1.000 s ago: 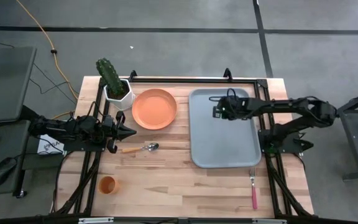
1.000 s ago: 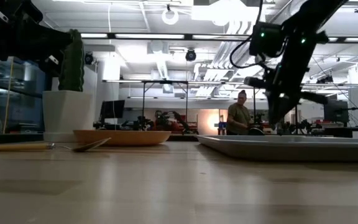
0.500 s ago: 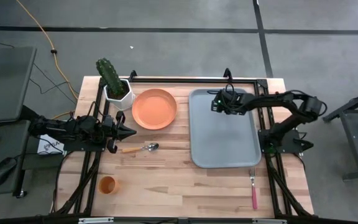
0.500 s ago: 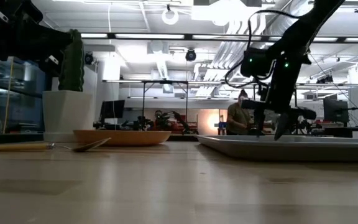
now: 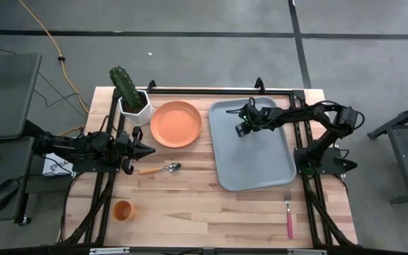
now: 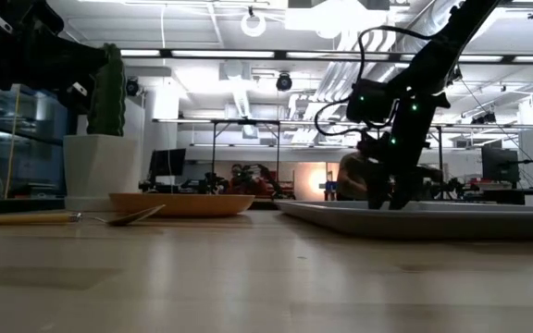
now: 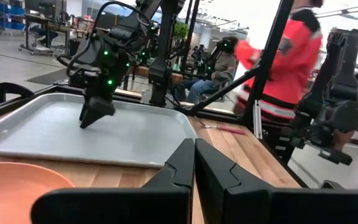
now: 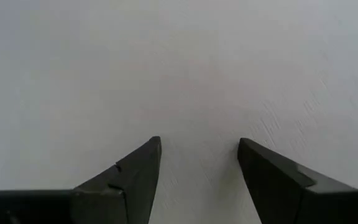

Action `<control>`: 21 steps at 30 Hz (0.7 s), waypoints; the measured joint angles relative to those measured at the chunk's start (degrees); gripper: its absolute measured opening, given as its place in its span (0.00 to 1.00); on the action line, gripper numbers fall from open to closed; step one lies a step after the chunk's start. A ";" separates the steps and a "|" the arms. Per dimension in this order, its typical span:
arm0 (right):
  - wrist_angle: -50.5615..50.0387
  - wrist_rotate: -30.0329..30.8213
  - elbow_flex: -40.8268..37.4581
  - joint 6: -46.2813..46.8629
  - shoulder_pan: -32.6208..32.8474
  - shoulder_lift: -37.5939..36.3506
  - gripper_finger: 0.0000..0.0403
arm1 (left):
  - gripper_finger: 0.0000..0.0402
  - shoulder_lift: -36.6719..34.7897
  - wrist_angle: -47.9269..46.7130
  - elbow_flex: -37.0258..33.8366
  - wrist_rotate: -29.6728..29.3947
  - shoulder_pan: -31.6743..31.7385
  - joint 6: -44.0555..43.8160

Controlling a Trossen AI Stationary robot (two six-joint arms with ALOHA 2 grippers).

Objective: Pick and place plate/cup/fork/spoon on tray
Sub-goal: Adjust the gray serving tray

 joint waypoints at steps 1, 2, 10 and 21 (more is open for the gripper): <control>0.56 -1.01 0.00 -2.89 0.19 0.01 0.53 | 0.00 0.00 0.00 0.00 0.00 -0.01 0.01; 1.05 -2.07 0.00 -5.86 0.39 0.02 0.53 | 0.00 0.02 0.00 0.00 0.00 0.01 -0.01; -1.66 -10.82 2.16 -25.21 3.67 0.28 0.53 | 0.00 0.00 0.00 0.00 0.00 0.01 0.00; -0.34 -11.62 3.10 -26.59 12.18 0.53 0.53 | 0.00 0.00 0.00 0.00 0.00 0.01 0.00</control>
